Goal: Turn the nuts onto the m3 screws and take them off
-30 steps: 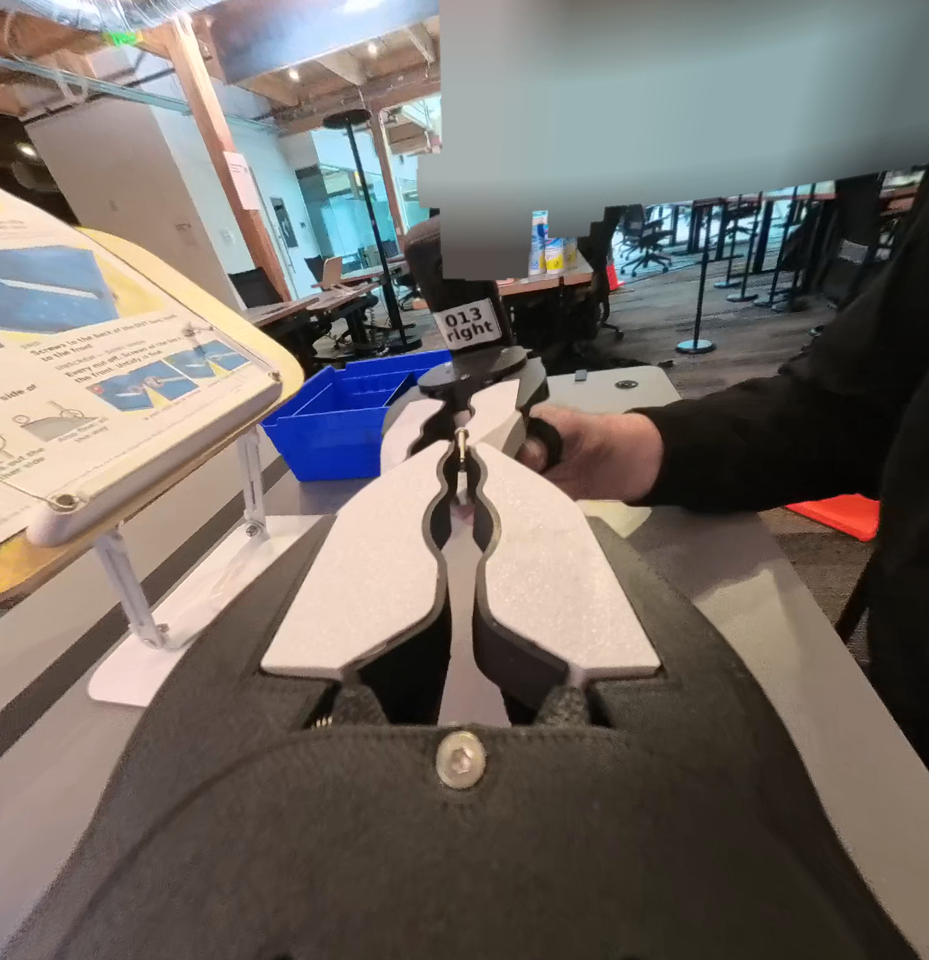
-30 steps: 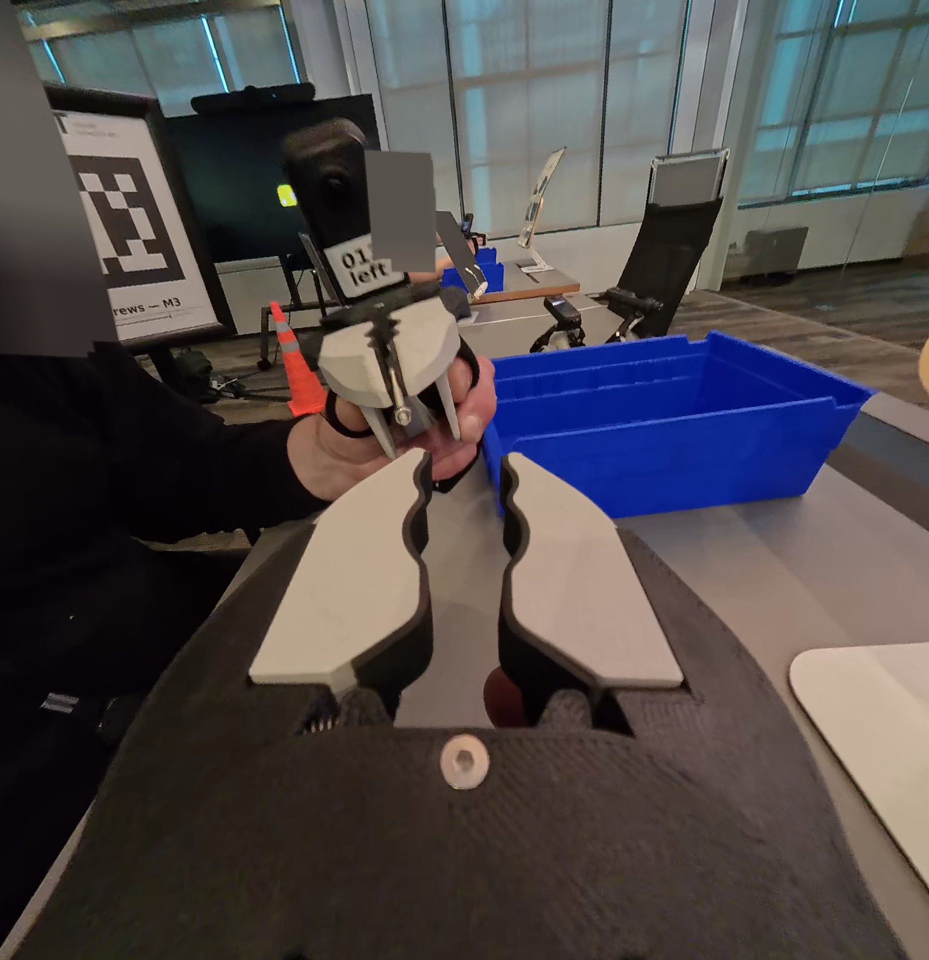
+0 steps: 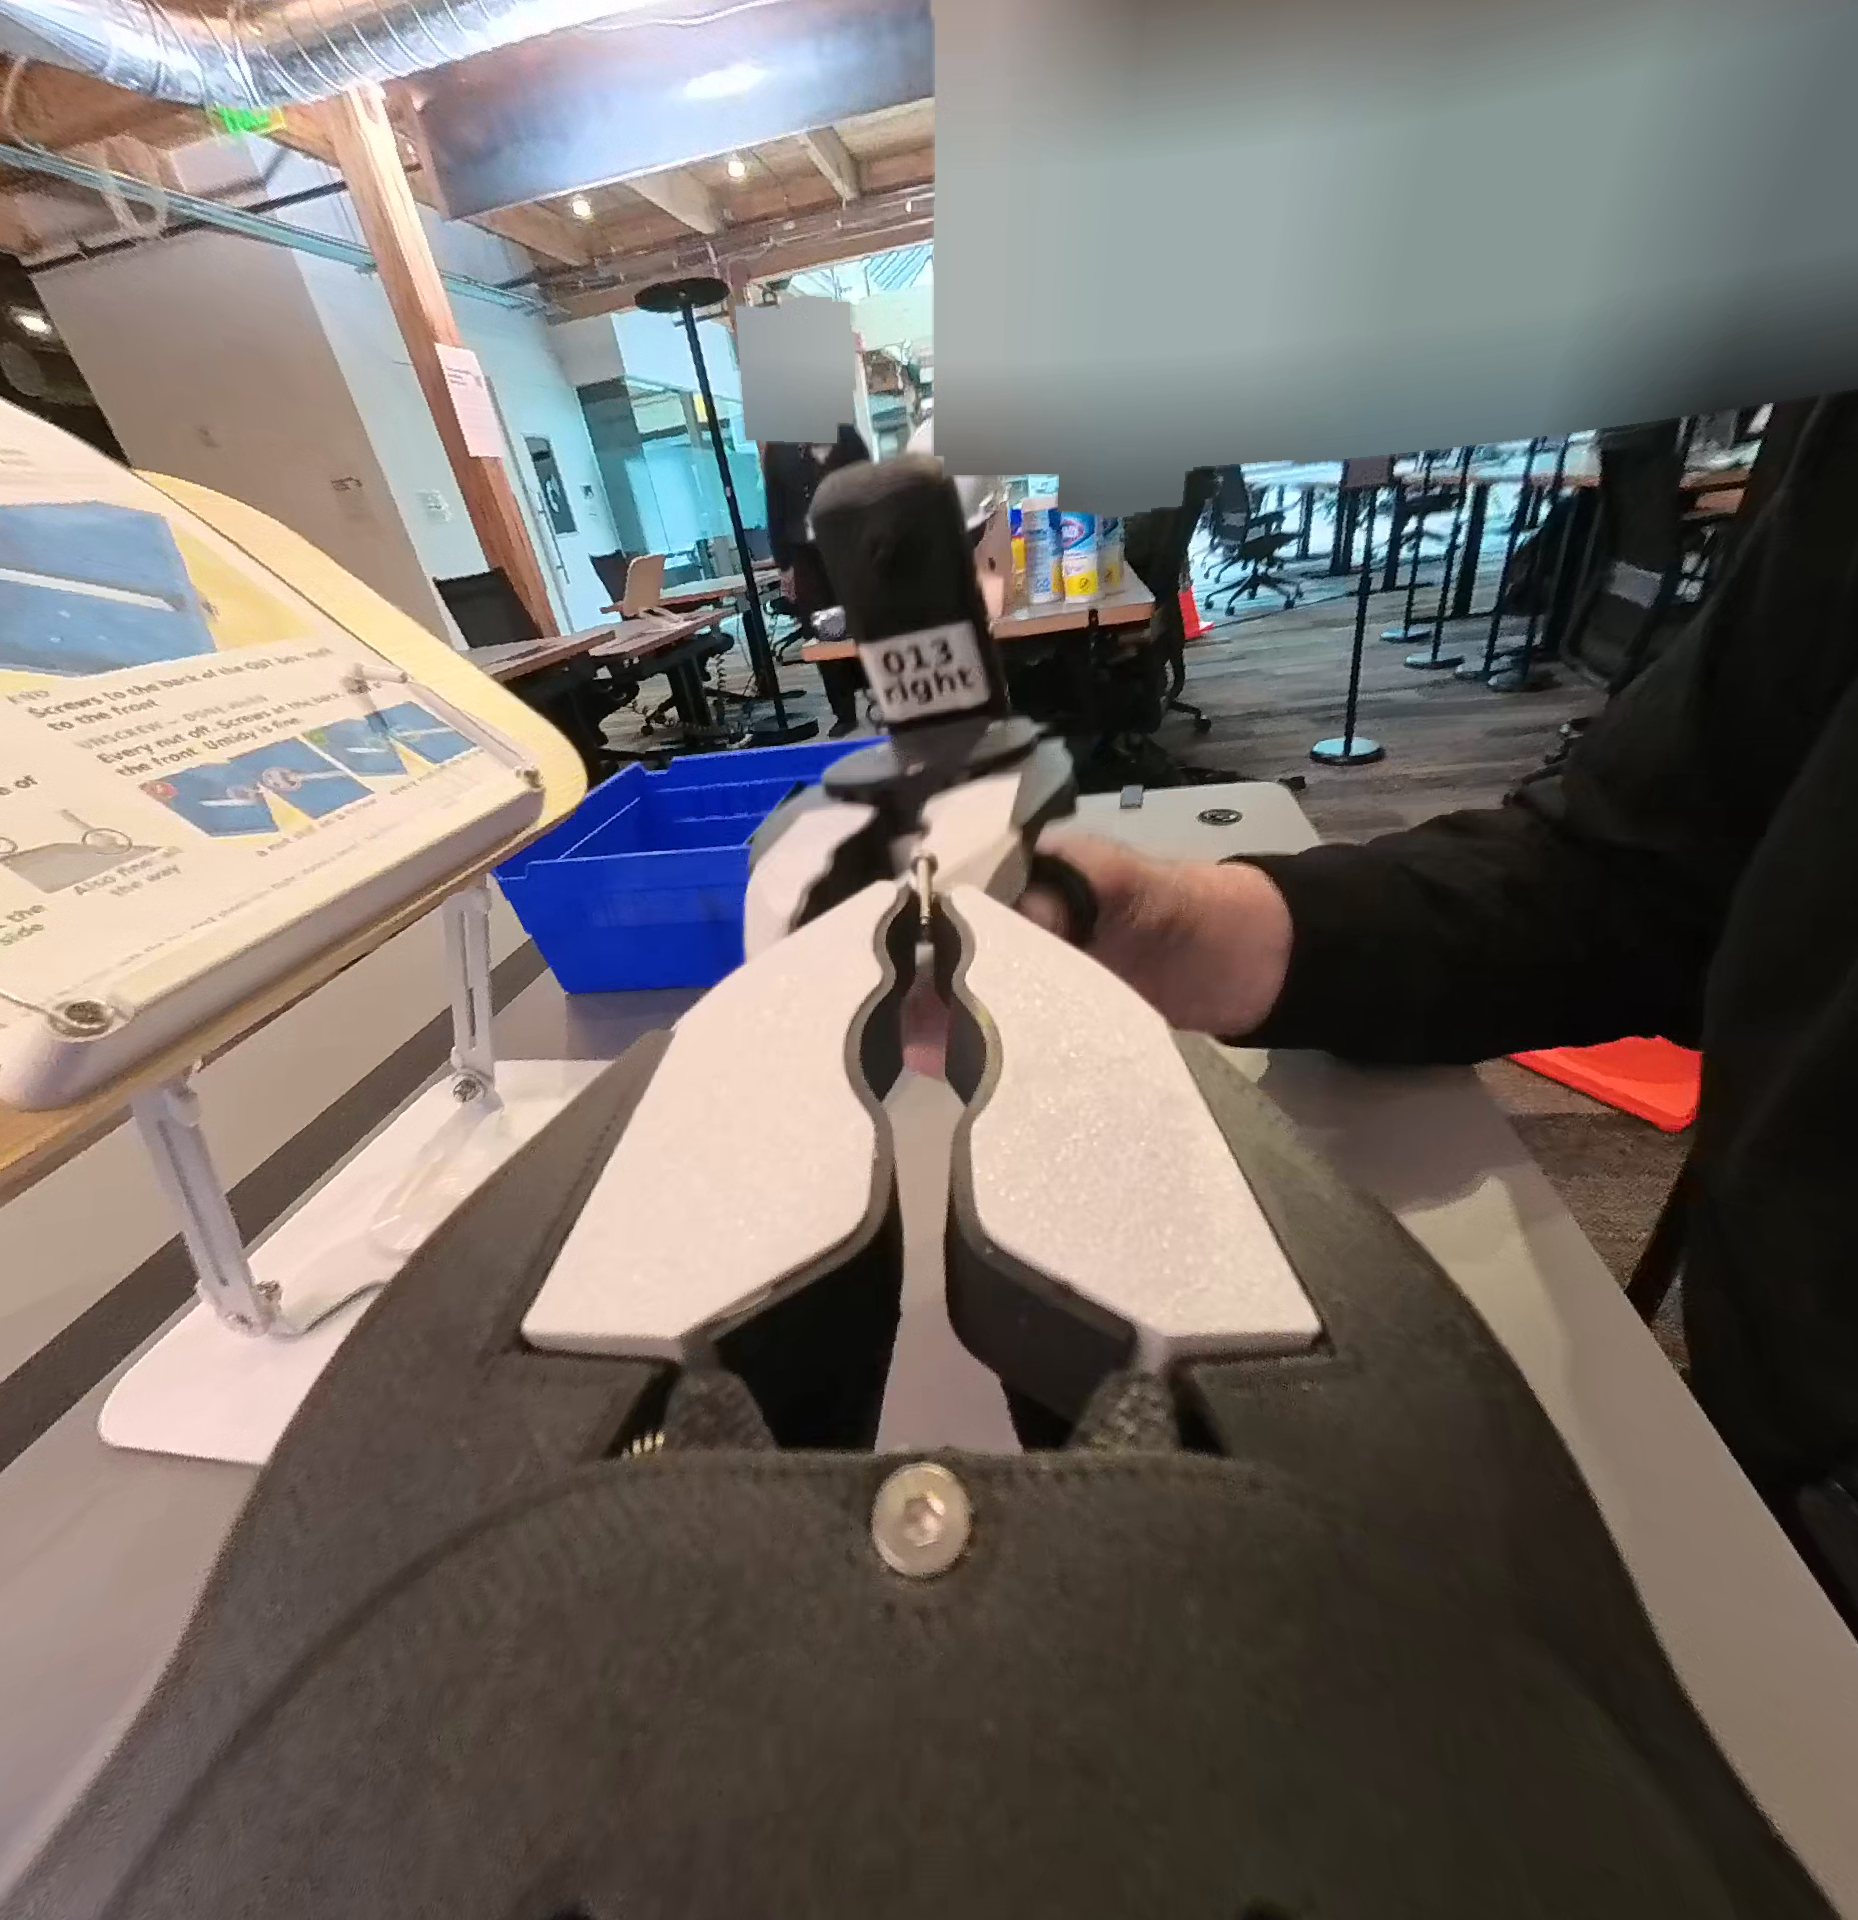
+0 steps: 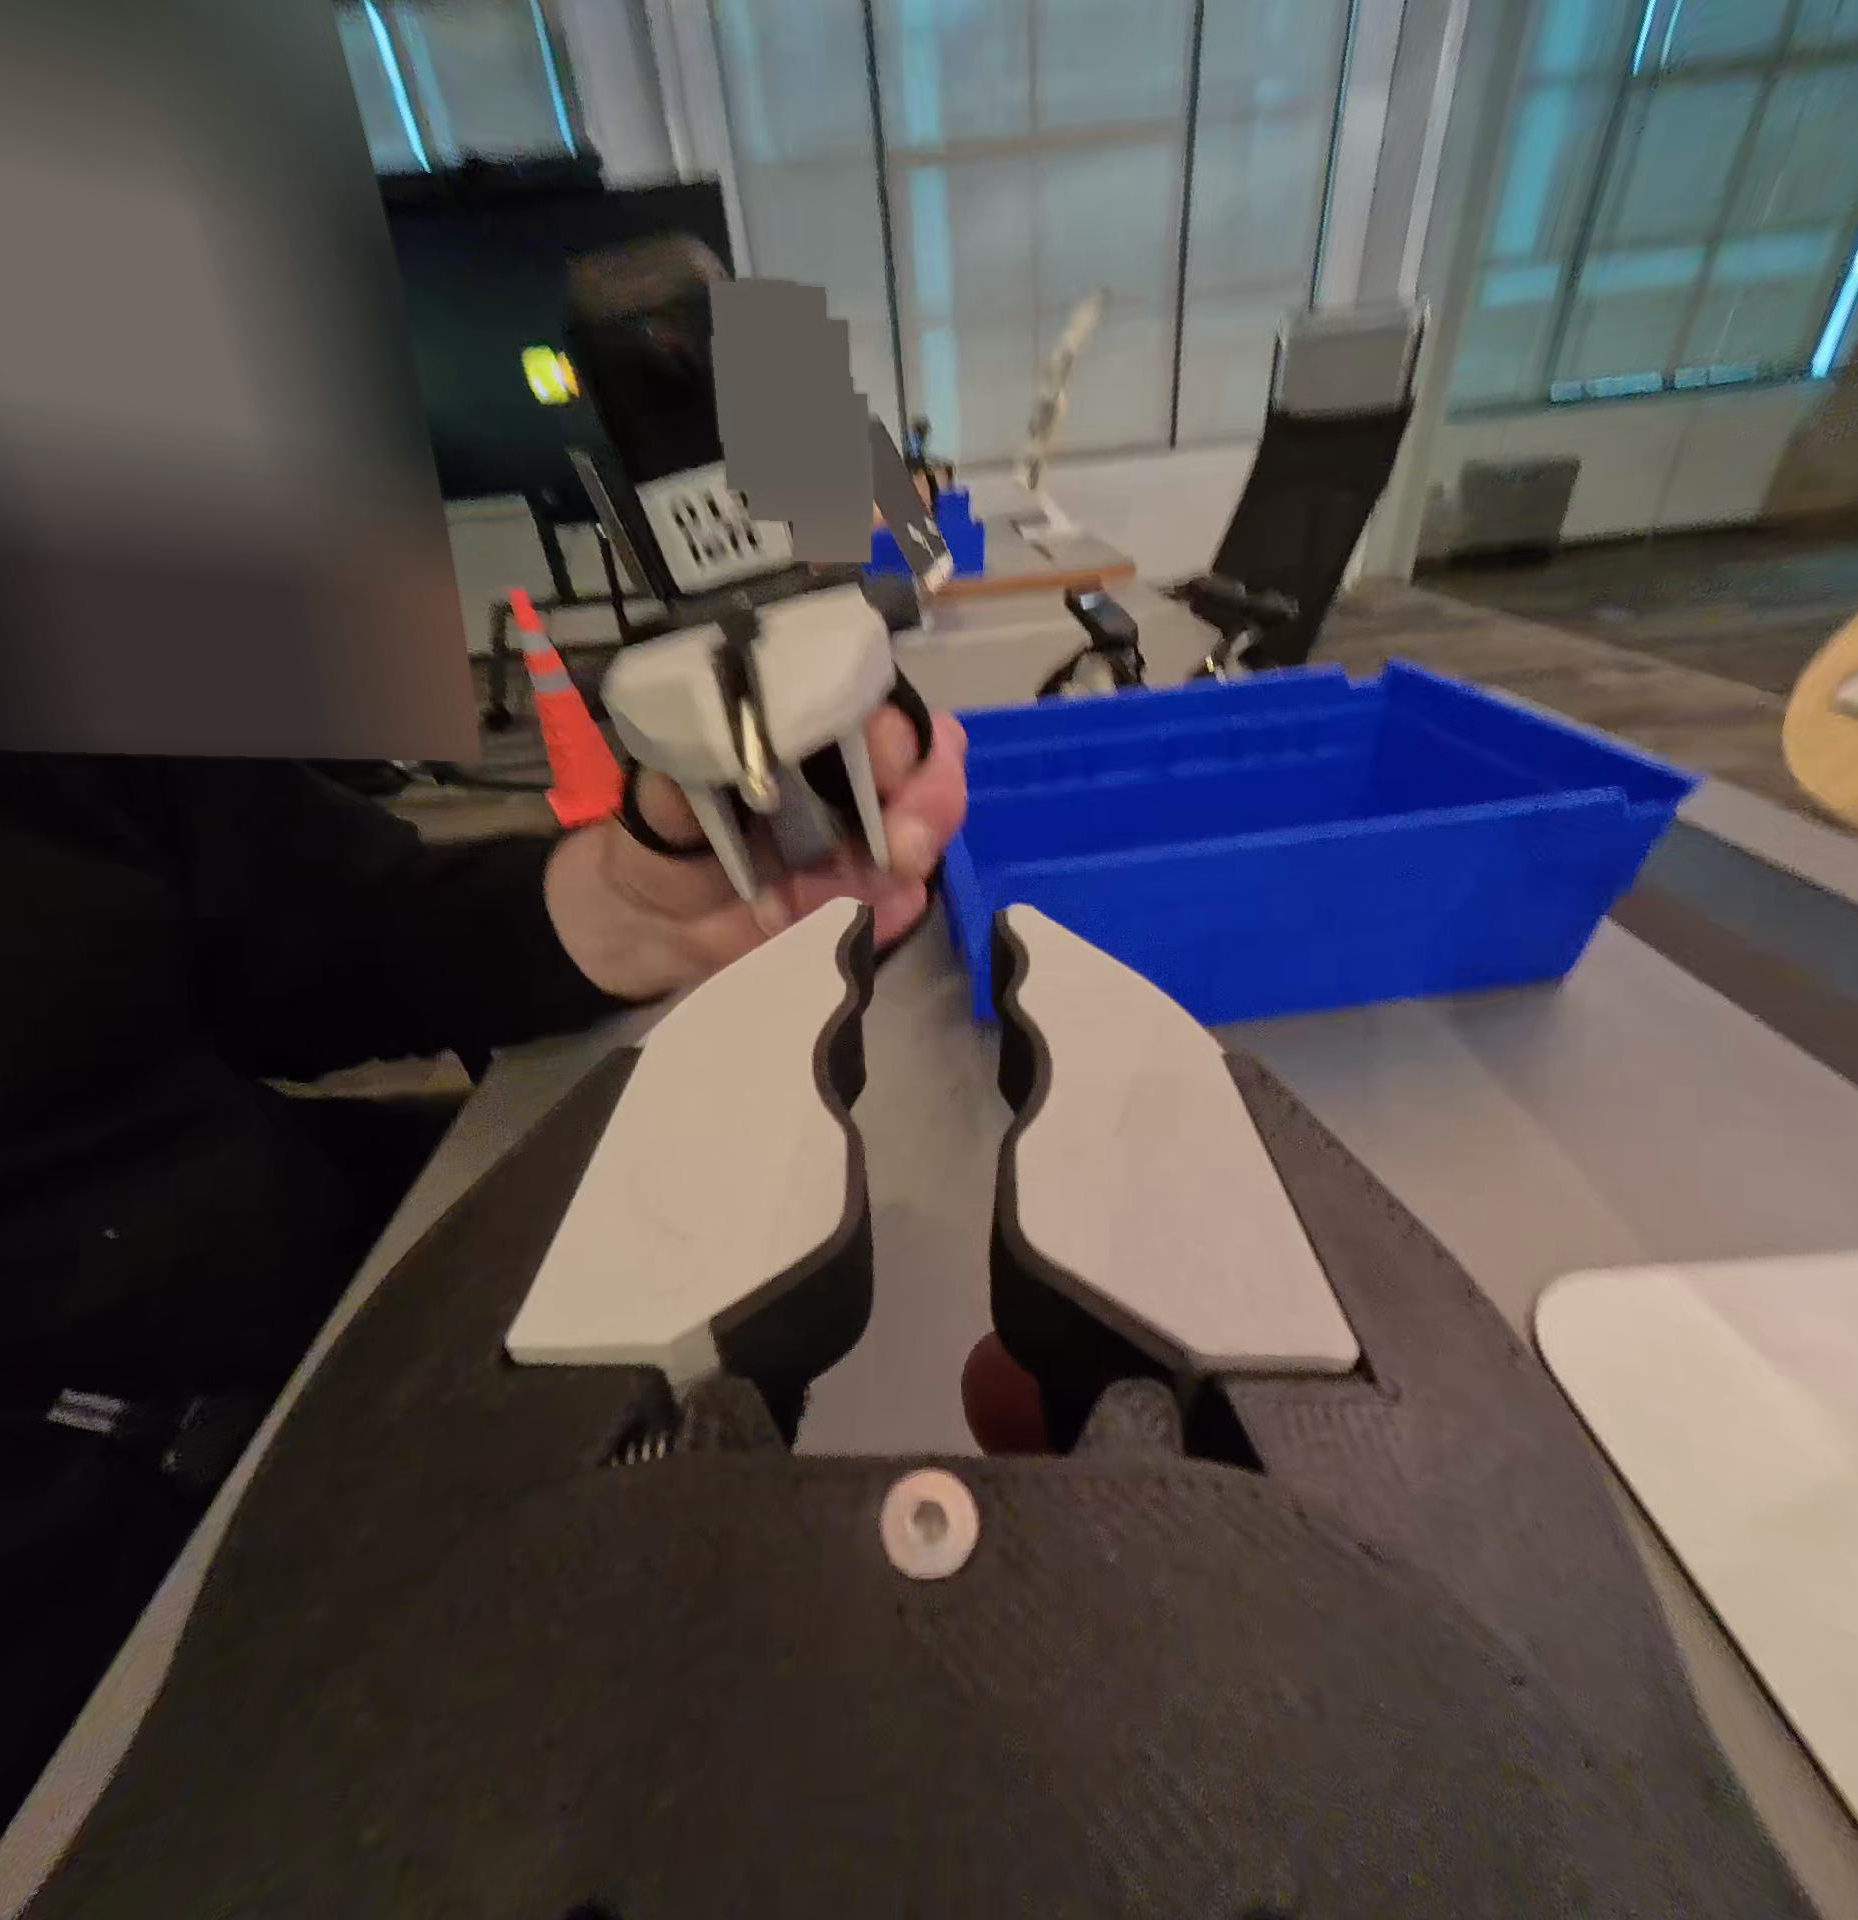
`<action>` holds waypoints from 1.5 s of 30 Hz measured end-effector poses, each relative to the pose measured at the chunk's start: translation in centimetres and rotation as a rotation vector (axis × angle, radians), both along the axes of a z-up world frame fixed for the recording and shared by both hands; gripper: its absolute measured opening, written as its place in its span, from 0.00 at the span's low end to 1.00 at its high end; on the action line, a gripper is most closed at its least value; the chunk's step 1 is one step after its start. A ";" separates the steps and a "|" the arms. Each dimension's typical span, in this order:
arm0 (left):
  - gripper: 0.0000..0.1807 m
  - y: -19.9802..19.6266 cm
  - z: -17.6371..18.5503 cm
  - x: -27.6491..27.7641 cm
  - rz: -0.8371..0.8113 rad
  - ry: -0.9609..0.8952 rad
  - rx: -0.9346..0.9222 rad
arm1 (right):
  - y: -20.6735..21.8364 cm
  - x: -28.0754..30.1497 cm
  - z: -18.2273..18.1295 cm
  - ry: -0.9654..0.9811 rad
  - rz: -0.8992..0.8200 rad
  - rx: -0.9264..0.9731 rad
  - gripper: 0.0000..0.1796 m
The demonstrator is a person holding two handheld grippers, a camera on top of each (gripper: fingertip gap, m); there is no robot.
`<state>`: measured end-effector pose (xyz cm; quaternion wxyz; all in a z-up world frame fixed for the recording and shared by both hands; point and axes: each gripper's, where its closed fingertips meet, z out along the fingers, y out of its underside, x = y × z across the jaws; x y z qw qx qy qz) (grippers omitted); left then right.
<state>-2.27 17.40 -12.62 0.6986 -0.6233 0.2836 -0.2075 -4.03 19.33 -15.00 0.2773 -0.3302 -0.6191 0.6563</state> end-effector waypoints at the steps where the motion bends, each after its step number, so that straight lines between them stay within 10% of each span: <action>1: 0.01 0.0 0.2 -0.1 0.001 -0.006 0.002 | 0.2 -0.3 -0.7 -0.030 -0.011 0.014 0.12; 45: 0.01 0.3 -0.6 -0.1 0.006 0.005 -0.008 | -1.2 1.9 2.2 0.081 0.150 -0.107 0.05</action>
